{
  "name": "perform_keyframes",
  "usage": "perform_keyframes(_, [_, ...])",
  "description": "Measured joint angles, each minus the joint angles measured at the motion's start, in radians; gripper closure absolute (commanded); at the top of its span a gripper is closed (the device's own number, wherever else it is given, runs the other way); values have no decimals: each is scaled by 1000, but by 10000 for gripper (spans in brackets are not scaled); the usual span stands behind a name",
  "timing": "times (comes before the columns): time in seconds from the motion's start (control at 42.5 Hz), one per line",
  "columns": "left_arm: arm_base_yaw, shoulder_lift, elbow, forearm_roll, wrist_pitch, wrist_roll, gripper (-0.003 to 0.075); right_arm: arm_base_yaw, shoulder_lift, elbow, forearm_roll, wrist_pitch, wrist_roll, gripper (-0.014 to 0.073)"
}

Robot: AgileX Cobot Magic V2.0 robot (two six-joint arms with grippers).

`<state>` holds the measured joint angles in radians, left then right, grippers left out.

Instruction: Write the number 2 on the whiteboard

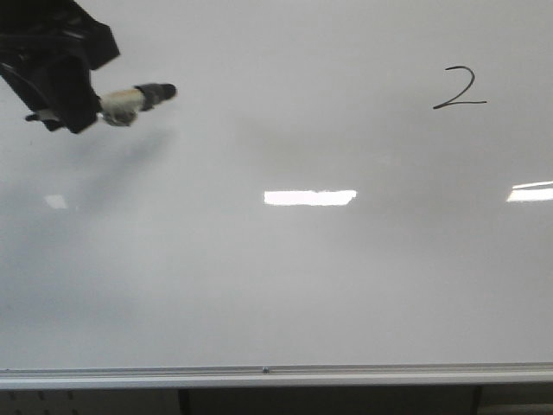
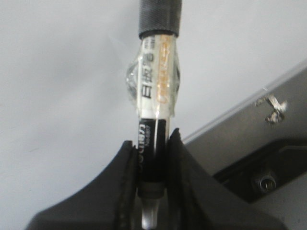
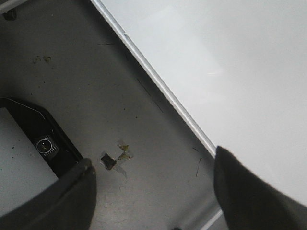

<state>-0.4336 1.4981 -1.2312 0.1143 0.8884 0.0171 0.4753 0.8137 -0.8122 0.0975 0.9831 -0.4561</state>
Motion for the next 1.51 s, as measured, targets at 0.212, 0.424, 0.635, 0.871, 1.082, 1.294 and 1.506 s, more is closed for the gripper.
perform_keyframes(0.212, [228, -137, 167, -2, -308, -137, 741, 0, 0, 0, 0, 0, 1, 55])
perform_keyframes(0.424, [354, -147, 373, -14, -689, -209, 741, 0, 0, 0, 0, -6, 2, 55])
perform_keyframes(0.635, [361, -66, 421, -18, -888, -216, 741, 0, 0, 0, 0, -7, 2, 55])
perform_keyframes(0.871, [361, -3, 421, -20, -1030, -218, 667, 0, 0, 0, 0, -8, 2, 55])
perform_keyframes(1.082, [361, 5, 421, -17, -1074, -218, 461, 0, 0, 0, 0, -10, 2, 55])
perform_keyframes(1.294, [361, 5, 421, 27, -1067, -218, 323, 0, 0, 0, 0, -23, 2, 55])
perform_keyframes(1.506, [361, -65, 421, 43, -978, -218, 324, 0, -10, -23, 0, -4, 16, 55])
